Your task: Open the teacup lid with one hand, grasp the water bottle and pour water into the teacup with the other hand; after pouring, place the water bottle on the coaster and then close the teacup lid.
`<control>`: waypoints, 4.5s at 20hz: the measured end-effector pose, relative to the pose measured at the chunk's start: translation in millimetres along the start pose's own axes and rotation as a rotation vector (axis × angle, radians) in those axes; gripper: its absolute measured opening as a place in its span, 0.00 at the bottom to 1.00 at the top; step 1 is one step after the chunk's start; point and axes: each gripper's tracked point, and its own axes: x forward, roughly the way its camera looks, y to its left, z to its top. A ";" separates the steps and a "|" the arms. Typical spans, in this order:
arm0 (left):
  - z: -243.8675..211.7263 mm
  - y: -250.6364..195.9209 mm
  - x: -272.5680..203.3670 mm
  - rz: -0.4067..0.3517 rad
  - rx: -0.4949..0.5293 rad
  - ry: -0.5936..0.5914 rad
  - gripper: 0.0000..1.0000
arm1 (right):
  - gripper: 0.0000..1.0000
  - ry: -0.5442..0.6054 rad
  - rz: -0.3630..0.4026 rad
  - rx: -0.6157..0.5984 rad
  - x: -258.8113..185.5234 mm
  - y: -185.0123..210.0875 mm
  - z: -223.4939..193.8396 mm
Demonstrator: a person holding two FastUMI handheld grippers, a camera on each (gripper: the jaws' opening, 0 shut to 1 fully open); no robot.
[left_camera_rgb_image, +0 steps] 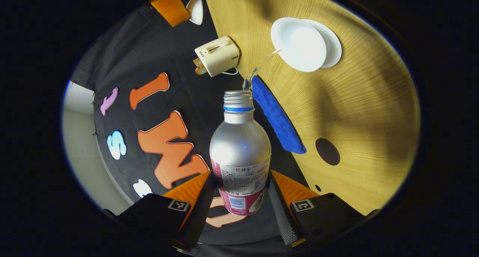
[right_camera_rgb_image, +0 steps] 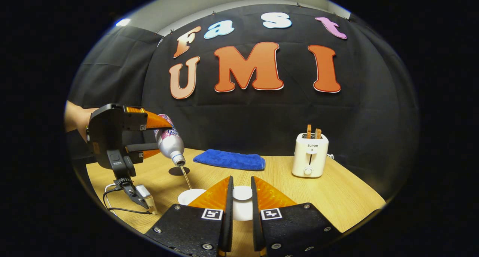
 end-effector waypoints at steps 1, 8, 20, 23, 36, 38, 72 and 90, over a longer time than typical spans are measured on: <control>-1.4 3.1 0.0 0.005 0.009 0.005 0.82 | 0.22 0.003 -0.010 0.002 1.1 -1.8 0.2; -6.7 33.3 -0.3 0.052 0.057 0.005 0.84 | 0.22 -0.023 -0.007 0.001 3.4 0.9 10.9; 14.2 -0.3 5.0 0.007 0.156 -0.039 0.86 | 0.23 -0.029 0.024 0.026 11.9 11.0 11.6; 18.9 -5.5 6.3 0.004 0.175 -0.050 0.84 | 0.22 -0.029 0.027 0.020 16.2 14.0 12.1; 40.8 -3.8 1.1 0.059 0.222 -0.100 0.82 | 0.23 -0.012 0.043 0.014 17.8 24.7 9.6; 42.6 -7.0 -0.7 0.062 0.232 -0.106 0.82 | 0.23 -0.010 0.042 0.015 18.0 25.7 9.9; -77.1 -50.7 0.3 0.302 -1.722 0.089 0.83 | 0.23 0.031 0.084 -0.057 35.7 69.1 17.9; -57.8 -125.9 69.7 0.023 -2.120 0.178 0.83 | 0.23 0.107 0.132 -0.075 55.8 73.2 -17.6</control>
